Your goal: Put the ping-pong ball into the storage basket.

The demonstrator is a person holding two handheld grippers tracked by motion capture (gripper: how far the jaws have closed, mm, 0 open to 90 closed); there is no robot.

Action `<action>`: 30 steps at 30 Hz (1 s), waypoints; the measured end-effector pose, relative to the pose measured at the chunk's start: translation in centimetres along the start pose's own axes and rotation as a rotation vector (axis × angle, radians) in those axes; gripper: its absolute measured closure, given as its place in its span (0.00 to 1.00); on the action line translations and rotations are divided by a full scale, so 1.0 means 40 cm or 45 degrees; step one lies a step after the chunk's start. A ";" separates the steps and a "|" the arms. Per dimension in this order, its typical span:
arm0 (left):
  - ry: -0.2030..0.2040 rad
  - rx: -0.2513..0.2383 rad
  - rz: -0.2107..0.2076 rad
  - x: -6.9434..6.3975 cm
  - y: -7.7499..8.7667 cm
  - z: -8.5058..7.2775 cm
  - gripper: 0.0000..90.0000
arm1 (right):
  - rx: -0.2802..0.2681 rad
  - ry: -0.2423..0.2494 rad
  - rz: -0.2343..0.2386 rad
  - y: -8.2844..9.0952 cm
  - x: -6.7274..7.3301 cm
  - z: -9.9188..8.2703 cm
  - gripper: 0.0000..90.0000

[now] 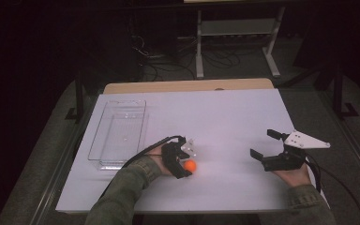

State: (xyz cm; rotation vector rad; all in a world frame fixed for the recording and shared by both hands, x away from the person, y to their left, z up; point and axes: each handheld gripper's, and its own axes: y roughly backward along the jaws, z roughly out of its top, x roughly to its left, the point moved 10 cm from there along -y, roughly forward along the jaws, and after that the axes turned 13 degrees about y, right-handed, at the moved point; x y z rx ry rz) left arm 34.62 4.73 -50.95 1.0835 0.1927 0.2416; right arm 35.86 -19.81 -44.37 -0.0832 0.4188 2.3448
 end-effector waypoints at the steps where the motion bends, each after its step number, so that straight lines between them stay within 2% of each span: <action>1: 0.000 0.000 -0.002 0.000 0.000 0.000 0.38 | 0.001 0.000 0.001 0.000 0.000 0.000 0.00; 30: -0.020 0.021 -0.022 -0.009 -0.010 0.001 0.55 | 0.002 -0.002 0.000 0.002 0.000 -0.001 0.00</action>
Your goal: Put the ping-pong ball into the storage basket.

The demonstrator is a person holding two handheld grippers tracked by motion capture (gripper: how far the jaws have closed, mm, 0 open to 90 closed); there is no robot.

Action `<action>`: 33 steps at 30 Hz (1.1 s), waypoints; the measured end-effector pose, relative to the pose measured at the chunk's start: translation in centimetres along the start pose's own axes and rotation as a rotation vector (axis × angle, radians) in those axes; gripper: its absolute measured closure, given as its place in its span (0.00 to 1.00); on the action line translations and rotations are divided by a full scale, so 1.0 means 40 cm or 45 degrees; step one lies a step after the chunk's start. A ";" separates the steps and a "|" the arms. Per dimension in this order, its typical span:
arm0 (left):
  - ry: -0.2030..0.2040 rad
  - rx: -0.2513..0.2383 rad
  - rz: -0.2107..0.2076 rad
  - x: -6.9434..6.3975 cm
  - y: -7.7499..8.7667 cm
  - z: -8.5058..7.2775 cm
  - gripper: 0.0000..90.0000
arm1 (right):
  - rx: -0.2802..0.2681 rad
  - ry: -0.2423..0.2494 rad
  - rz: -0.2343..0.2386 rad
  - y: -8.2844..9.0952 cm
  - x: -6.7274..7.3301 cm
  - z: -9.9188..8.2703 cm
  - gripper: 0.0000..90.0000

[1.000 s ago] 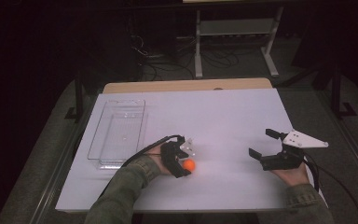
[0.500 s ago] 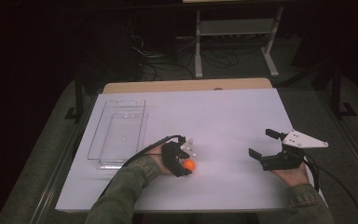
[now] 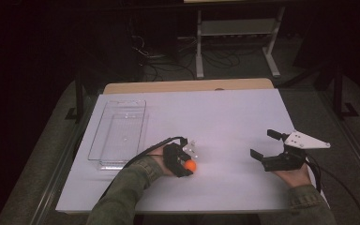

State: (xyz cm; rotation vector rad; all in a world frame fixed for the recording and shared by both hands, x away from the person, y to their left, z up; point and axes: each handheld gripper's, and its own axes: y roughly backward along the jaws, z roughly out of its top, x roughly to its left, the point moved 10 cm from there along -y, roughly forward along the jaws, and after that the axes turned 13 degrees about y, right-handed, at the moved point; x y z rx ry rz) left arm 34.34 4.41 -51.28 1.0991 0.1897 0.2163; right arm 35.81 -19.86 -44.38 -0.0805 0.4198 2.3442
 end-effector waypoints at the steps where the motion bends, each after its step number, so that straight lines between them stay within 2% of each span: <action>1: -0.001 0.001 0.002 0.000 0.000 0.000 0.55 | 0.000 0.000 0.000 0.000 0.000 0.000 0.00; 14: -0.004 0.003 0.000 -0.002 0.003 0.002 0.56 | -0.002 -0.001 0.001 0.000 0.001 0.001 0.00; 33: -0.003 -0.002 0.015 -0.002 0.033 0.006 0.56 | -0.003 -0.004 0.000 0.000 0.000 0.000 0.00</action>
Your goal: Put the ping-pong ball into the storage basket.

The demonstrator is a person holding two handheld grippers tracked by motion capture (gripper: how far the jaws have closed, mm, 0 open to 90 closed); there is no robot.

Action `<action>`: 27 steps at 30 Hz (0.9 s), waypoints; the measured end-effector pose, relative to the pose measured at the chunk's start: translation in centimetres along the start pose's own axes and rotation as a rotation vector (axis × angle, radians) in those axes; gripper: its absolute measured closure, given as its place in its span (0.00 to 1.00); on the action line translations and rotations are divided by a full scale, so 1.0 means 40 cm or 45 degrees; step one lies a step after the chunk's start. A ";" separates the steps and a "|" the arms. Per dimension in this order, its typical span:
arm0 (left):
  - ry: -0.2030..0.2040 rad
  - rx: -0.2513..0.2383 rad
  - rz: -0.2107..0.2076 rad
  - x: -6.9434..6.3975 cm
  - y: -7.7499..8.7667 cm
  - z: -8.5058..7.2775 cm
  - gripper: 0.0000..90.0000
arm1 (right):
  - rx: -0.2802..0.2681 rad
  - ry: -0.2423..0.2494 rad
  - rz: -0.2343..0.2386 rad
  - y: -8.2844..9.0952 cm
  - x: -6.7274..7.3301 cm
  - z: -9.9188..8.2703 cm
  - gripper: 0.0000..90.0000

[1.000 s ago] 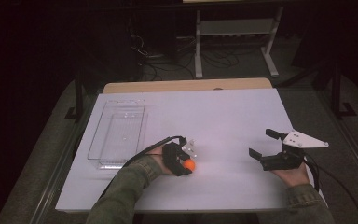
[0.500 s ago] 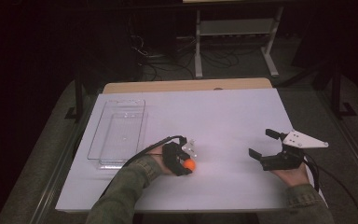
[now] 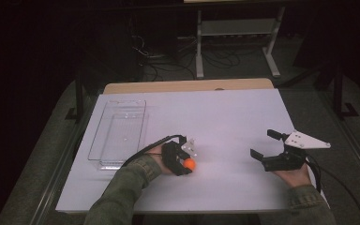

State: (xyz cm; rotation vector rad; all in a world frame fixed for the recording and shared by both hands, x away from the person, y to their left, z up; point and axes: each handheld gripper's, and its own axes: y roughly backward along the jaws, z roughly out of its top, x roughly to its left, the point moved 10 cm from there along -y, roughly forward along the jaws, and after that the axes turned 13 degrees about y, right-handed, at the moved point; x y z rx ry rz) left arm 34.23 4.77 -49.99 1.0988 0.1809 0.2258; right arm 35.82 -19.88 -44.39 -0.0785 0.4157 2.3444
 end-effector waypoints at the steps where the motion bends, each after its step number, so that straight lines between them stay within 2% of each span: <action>1: 0.002 -0.001 0.002 0.000 0.002 0.000 0.56 | 0.000 0.000 0.000 0.000 0.000 0.000 0.00; 27: 0.012 -0.006 0.044 0.004 0.077 -0.008 0.56 | 0.007 -0.007 -0.003 0.000 0.000 -0.003 0.00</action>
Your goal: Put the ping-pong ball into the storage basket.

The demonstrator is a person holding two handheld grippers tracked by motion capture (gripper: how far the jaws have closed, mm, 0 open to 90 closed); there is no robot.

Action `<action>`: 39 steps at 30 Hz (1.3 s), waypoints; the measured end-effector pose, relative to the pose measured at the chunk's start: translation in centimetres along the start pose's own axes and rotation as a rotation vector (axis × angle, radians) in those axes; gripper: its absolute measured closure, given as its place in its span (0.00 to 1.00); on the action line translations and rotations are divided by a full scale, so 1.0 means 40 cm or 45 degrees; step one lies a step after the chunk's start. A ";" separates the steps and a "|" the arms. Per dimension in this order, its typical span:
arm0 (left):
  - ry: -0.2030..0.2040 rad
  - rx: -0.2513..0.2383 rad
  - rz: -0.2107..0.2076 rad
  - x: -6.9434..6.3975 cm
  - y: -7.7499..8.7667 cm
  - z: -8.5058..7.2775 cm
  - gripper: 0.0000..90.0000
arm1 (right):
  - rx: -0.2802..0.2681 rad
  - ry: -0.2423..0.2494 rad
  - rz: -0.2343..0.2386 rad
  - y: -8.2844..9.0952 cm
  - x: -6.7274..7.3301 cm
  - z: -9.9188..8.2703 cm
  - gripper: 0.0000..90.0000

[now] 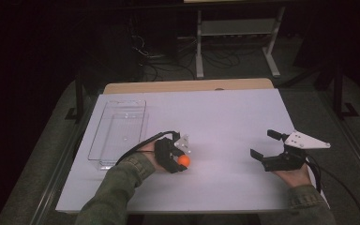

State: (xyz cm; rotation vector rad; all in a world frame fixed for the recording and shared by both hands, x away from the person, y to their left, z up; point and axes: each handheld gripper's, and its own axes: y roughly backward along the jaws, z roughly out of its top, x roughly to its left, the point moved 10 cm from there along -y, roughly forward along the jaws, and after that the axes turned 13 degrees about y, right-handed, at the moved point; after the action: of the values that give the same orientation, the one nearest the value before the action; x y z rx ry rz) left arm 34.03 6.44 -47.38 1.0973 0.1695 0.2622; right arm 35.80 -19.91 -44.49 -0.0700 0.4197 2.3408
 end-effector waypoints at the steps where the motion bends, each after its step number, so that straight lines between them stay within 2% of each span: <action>1: -0.001 -0.001 0.002 0.000 0.003 0.000 0.56 | 0.000 0.000 0.000 0.000 0.000 0.000 0.00; 31: 0.014 -0.033 0.040 0.014 0.098 -0.015 0.56 | 0.016 0.002 -0.002 -0.001 0.000 -0.006 0.00; 39: 0.010 -0.045 0.050 0.017 0.133 -0.006 0.56 | 0.013 0.004 -0.002 0.001 0.000 -0.005 0.00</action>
State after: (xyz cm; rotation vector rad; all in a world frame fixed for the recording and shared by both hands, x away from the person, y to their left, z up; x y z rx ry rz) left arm 33.97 9.12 -42.72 1.0657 0.1499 0.3037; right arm 35.77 -19.98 -44.65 -0.0695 0.4331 2.3373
